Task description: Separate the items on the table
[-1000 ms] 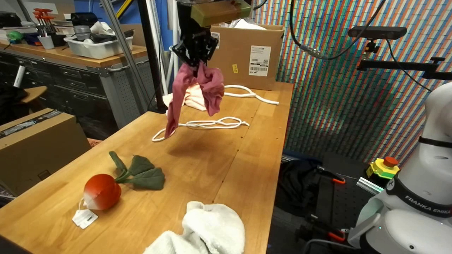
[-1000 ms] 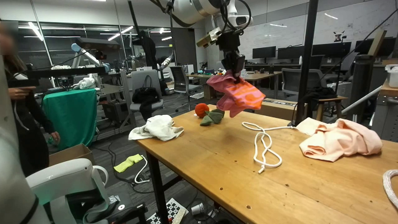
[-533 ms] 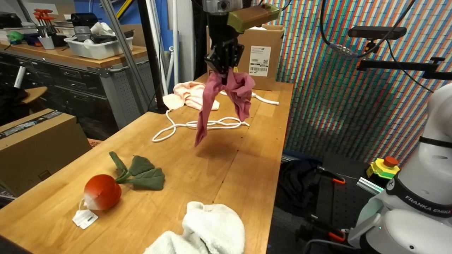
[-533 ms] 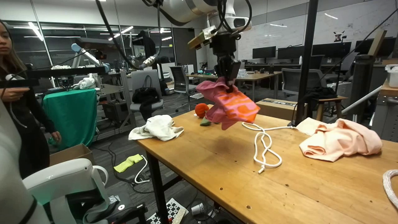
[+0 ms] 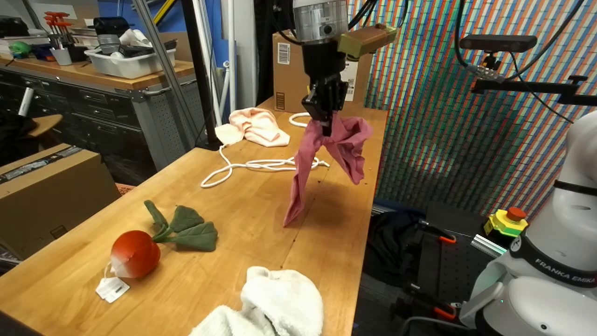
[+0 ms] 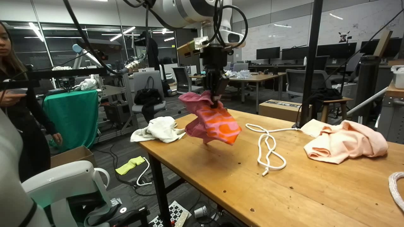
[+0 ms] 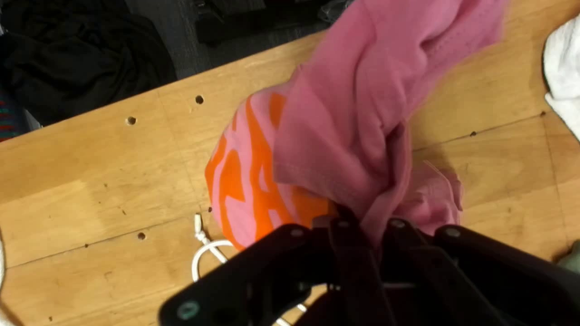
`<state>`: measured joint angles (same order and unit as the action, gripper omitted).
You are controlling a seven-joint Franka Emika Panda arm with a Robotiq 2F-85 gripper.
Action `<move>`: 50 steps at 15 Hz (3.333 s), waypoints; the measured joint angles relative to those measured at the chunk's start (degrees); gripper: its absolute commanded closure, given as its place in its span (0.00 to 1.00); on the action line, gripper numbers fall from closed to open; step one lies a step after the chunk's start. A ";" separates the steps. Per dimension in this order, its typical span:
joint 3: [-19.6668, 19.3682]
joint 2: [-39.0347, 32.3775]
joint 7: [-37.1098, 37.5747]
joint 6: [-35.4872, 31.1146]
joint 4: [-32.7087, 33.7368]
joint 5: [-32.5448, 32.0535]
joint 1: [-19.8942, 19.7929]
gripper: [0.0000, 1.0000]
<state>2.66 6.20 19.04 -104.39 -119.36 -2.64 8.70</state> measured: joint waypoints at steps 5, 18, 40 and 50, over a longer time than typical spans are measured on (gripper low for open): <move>0.10 3.11 -3.21 3.07 -3.98 0.19 -0.65 0.94; -0.04 10.76 -14.28 21.08 -5.86 2.53 -2.95 0.94; 4.20 4.42 -9.24 -1.87 -12.92 2.47 -2.44 0.94; 6.69 -0.90 0.93 -18.18 -14.88 9.89 -0.93 0.94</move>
<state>9.34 5.30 19.97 -122.57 -134.25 7.25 7.76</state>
